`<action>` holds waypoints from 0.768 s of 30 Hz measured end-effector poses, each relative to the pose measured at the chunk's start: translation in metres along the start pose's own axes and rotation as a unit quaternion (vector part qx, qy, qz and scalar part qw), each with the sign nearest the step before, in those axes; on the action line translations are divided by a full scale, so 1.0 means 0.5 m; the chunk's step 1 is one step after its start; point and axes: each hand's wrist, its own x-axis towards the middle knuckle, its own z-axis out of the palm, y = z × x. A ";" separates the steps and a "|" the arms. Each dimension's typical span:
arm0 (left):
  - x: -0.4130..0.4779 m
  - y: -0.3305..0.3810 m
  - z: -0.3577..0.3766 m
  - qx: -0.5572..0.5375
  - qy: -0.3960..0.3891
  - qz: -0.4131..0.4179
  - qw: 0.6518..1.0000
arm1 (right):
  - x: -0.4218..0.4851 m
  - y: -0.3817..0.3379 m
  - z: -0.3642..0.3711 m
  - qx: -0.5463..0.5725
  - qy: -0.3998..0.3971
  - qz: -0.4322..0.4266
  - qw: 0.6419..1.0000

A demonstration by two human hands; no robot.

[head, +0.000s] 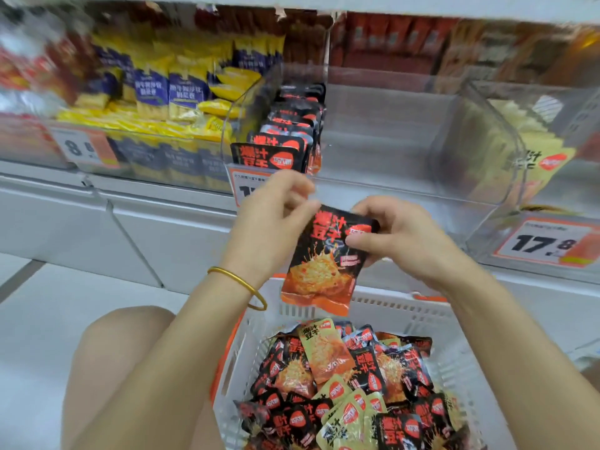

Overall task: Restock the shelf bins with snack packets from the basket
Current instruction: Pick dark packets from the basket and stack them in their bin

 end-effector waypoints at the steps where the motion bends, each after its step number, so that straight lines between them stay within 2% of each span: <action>1: 0.012 0.005 -0.016 -0.016 0.073 0.016 0.997 | 0.012 -0.025 -0.009 0.015 0.032 -0.027 0.999; 2: 0.026 0.006 -0.034 -0.004 0.135 0.029 0.990 | 0.026 -0.049 -0.018 0.038 0.068 -0.055 0.995; 4: 0.053 -0.001 -0.063 0.042 0.196 0.021 0.980 | 0.057 -0.091 -0.033 0.077 0.140 -0.109 0.981; 8: 0.089 -0.027 -0.078 0.082 0.169 -0.040 0.981 | 0.122 -0.132 -0.028 0.095 0.229 -0.170 0.954; 12: 0.096 -0.045 -0.073 0.067 0.182 -0.020 0.981 | 0.175 -0.126 -0.001 0.024 0.275 -0.181 0.944; 15: 0.100 -0.050 -0.075 0.076 0.222 -0.006 0.972 | 0.191 -0.121 0.028 -0.081 0.238 -0.178 0.951; 18: 0.109 -0.044 -0.078 0.138 0.246 0.072 0.957 | 0.205 -0.110 0.059 -0.254 0.177 -0.170 0.936; 20: 0.115 -0.043 -0.077 0.189 0.228 0.117 0.948 | 0.212 -0.113 0.079 -0.341 0.141 -0.172 0.913; 23: 0.125 -0.061 -0.071 0.252 0.187 0.129 0.941 | 0.215 -0.118 0.109 -0.380 0.072 -0.198 0.901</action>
